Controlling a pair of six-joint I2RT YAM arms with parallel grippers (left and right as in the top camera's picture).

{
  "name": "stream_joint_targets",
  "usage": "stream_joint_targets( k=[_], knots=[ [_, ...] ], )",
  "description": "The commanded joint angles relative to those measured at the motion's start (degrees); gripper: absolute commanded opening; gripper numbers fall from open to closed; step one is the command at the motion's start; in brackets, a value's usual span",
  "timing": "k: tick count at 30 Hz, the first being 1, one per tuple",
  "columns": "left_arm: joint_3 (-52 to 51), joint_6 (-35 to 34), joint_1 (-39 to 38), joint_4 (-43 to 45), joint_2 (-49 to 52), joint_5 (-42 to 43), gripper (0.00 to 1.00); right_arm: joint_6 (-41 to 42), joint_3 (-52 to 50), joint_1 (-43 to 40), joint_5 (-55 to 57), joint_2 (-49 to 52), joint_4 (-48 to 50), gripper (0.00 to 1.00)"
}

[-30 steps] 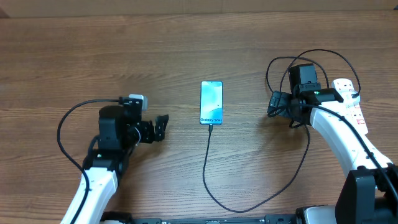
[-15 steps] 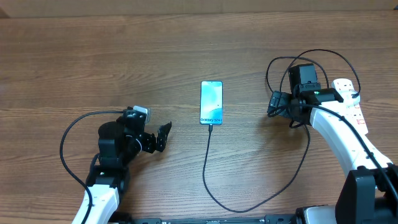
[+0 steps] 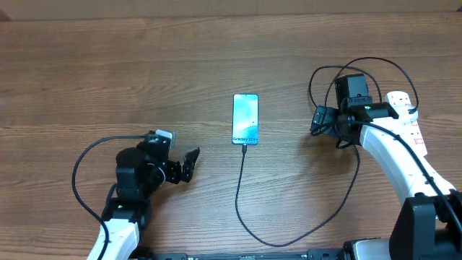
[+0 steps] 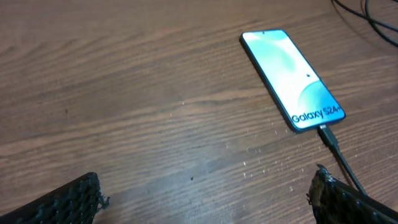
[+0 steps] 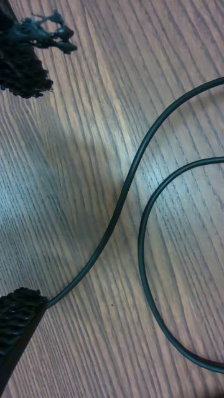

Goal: Plug charger to phone and switch on socket

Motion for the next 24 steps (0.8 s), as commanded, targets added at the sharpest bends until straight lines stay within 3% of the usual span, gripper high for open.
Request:
stream_joint_targets(
  k=[1, 5, 13, 24],
  knots=[
    [-1.53, -0.61, 0.00, 0.83, -1.77, 0.15, 1.00, -0.42, -0.11, -0.04, 0.00, -1.57, 0.24, 1.00],
    [-4.07, -1.09, 0.00, 2.69, -3.15, 0.13, 1.00, -0.42, -0.11, -0.04, 0.00, -1.57, 0.24, 1.00],
    [-13.44, -8.37, 0.00, 12.81, -8.41, -4.09, 1.00, -0.42, -0.11, -0.04, 0.00, -1.57, 0.24, 1.00],
    [-13.55, -8.33, 0.00, 6.86, -14.38, -4.52, 1.00, -0.42, -0.11, -0.04, 0.00, -1.57, 0.24, 1.00]
  ],
)
